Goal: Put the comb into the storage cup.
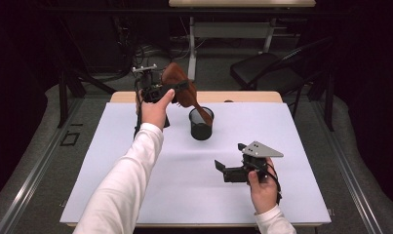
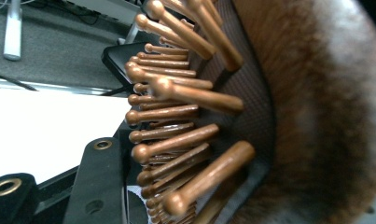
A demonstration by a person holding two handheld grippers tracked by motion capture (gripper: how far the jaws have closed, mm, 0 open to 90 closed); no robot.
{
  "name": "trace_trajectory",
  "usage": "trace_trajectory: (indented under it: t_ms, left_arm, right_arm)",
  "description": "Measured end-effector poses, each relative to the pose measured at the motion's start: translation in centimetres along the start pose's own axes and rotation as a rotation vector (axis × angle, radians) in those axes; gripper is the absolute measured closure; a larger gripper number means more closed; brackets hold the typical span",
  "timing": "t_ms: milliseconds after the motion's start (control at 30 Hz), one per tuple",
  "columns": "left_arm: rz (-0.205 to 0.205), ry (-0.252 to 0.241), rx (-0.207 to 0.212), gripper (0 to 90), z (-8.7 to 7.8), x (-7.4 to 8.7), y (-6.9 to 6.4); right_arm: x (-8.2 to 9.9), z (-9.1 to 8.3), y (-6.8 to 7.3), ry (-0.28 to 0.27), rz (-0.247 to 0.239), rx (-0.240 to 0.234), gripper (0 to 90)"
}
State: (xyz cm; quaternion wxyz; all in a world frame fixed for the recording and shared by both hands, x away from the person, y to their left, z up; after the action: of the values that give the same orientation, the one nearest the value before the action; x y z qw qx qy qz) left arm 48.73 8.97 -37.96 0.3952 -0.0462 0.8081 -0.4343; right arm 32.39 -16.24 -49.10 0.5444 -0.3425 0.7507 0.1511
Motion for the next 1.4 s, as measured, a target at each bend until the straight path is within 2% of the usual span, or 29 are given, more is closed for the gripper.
trace_trajectory:
  t_ms: [267,933,1300,1333,1400]
  left_arm:
    - [-0.014,-0.015,-0.015,47.7,0.3,-0.2,0.3]
    - [0.009,-0.043,-0.051,47.7,0.9,-0.6,0.4]
    - [-0.003,-0.044,-0.078,47.7,2.1,-0.7,0.9]
    - [-0.017,-0.045,-0.08,47.7,2.3,-0.6,0.9]
    - [-0.018,-0.042,-0.086,47.6,2.5,-0.6,1.1]
  right_arm:
    - [0.1,0.0,-0.1,0.001,0.003,0.001,0.0]
    - [0.3,-0.2,-0.5,-0.004,0.016,0.01,0.0]
    - [0.2,-0.5,-0.5,-0.013,0.017,0.017,0.0]
    - [0.2,-0.5,-0.6,-0.015,0.018,0.02,0.0]
    - [0.2,-0.6,-0.7,-0.017,0.02,0.023,0.0]
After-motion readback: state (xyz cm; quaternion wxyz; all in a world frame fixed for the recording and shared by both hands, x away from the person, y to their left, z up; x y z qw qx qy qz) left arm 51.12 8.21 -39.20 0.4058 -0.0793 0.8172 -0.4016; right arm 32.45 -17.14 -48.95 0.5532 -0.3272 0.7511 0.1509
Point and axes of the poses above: each handheld gripper's, and its own axes: z roughly forward along the jaws, x roughly out of its underside, y roughly to its left, the point moved 3 cm from there along z, roughly forward along the jaws, and after that the axes turned 15 degrees about -z, right-handed, at the moved point
